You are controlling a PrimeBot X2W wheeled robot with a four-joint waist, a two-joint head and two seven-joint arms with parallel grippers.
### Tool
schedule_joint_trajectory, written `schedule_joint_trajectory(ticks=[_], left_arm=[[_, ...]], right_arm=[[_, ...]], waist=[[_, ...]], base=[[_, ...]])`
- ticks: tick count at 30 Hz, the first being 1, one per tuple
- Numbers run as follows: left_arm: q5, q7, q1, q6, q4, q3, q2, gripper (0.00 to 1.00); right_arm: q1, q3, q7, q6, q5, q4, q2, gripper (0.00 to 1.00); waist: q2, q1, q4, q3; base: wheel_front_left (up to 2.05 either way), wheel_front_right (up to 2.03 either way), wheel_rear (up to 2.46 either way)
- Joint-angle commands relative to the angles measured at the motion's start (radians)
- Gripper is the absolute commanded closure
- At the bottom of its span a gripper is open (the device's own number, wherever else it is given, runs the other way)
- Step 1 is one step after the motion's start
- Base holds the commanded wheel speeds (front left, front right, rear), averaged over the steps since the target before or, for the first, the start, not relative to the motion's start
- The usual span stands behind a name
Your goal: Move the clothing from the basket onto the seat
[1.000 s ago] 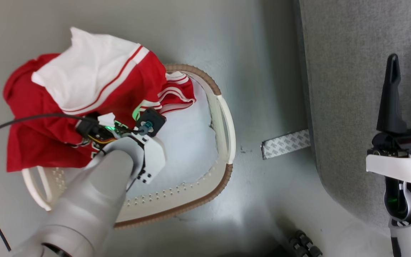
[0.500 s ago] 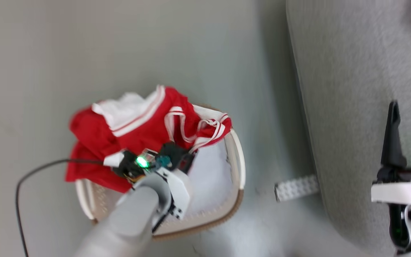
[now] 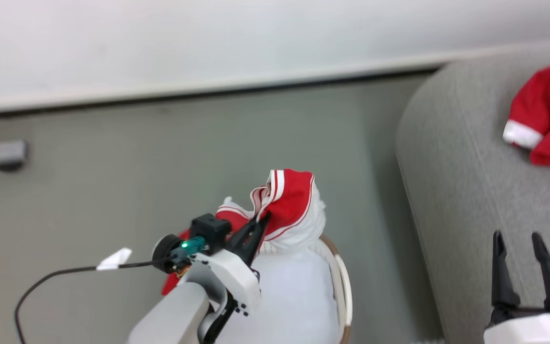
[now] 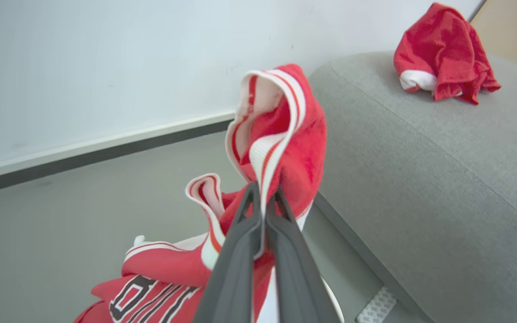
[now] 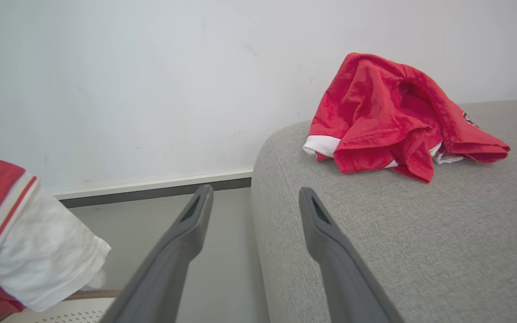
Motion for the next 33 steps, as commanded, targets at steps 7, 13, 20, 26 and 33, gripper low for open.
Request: schedule_joint_trajectory(ticks=[7,13,20,26,33], left_arm=[[-0.032,0.025,0.053,0.068,-0.134,0.045,0.054,1.00],[-0.044,0.064,0.078,0.119,-0.249,0.068,0.094,1.00],[-0.054,0.110,0.106,0.162,-0.373,0.083,0.125,1.00],[-0.065,0.140,0.131,0.190,-0.456,0.090,0.148,1.00],[-0.068,0.170,0.145,0.217,-0.528,0.101,0.174,1.00]], right_arm=[[0.086,0.003,0.002,-0.003,-0.020,0.027,-0.004,0.00],[0.132,0.003,0.002,-0.003,-0.026,0.032,-0.004,0.00],[0.168,0.014,0.002,-0.003,-0.021,0.034,-0.005,0.00],[0.196,0.041,0.002,-0.003,-0.017,0.030,-0.005,0.00],[0.210,0.062,0.002,-0.003,-0.033,0.015,-0.004,0.00]], waist=[[-0.0001,0.0004,0.082,-0.245],[-0.0001,0.0004,0.100,-0.313],[-0.0001,0.0004,0.102,-0.375],[-0.0001,0.0004,0.090,-0.414],[-0.0001,0.0004,0.077,-0.422]], base=[[0.00,0.00,0.00],[0.00,0.00,0.00],[0.00,0.00,0.00],[0.00,0.00,0.00],[0.00,0.00,0.00]])
